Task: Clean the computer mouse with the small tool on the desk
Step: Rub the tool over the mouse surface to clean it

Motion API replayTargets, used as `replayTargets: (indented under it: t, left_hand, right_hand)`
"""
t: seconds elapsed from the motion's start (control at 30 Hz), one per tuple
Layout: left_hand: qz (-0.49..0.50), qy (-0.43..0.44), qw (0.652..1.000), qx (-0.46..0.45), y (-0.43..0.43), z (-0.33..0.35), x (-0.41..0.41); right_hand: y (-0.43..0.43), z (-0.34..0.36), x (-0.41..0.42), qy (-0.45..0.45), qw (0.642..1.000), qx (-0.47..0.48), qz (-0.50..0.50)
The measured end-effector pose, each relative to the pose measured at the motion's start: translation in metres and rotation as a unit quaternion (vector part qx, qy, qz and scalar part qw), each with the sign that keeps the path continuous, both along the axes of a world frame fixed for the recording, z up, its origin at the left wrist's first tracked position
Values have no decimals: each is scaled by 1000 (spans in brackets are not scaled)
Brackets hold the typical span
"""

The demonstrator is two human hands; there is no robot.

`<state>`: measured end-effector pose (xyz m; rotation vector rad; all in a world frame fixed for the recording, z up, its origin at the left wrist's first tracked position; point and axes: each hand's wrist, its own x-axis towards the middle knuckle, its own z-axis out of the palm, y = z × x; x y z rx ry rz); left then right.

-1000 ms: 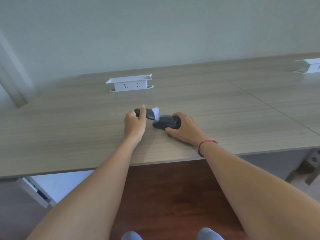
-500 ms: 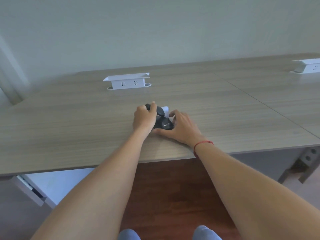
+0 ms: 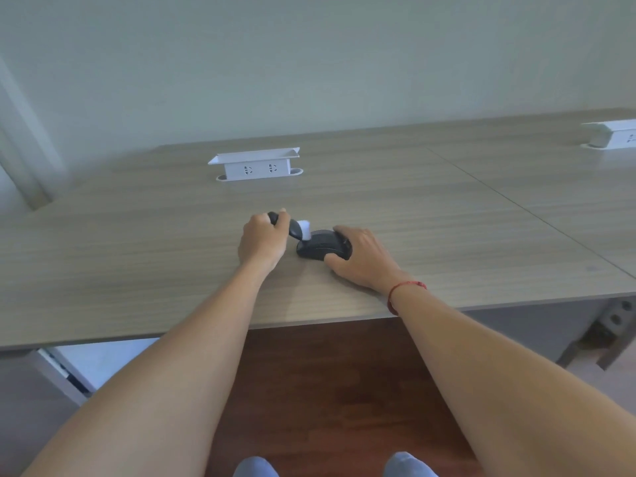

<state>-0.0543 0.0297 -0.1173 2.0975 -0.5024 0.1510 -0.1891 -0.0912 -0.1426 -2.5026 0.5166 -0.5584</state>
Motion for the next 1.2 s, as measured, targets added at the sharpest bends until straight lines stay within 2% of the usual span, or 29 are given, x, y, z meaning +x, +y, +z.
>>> replayTargets:
  t: [0.13,0.27,0.37,0.43,0.53,0.63,0.73,0.87,0.97,1.07,1.13,1.2]
  left_hand:
    - [-5,18,998,-54,4,-5,1]
    - [-14,39,998,-47,5,-9,1]
    - [-3,51,997,-58,9,-13,5]
    - [9,58,996,-73,11,-15,6]
    - [-7,56,995,-86,10,-14,4]
    - [-28,50,994,-92,8,-10,2]
    - [-48,52,992,-106,10,-6,5]
    - [-102,90,980,-142,7,-2,4]
    - [-129,75,983,-106,1,-5,-2]
    - [-68,49,995,-51,4,-10,-1]
    - [-36,46,997,-57,9,-10,2]
    - [-55,64,992,-90,9,-7,1]
  right_hand:
    - [2,-1,1,-7,1000,6,-13]
    - [-3,1,1,-3,1000,6,15]
    - [-10,7,1,20,998,55,19]
    - [-10,10,4,-6,996,83,-24]
    - [2,6,12,-64,982,75,-159]
    - [12,3,24,-64,967,52,-242]
    - [8,5,30,-61,970,109,-209]
    - [-1,6,24,-67,972,209,-80]
    - [-5,10,19,-52,967,246,-34]
    - [-10,14,13,-44,951,305,-6]
    - [-12,12,10,-53,957,284,-26]
    - [-10,9,8,-72,964,252,-51]
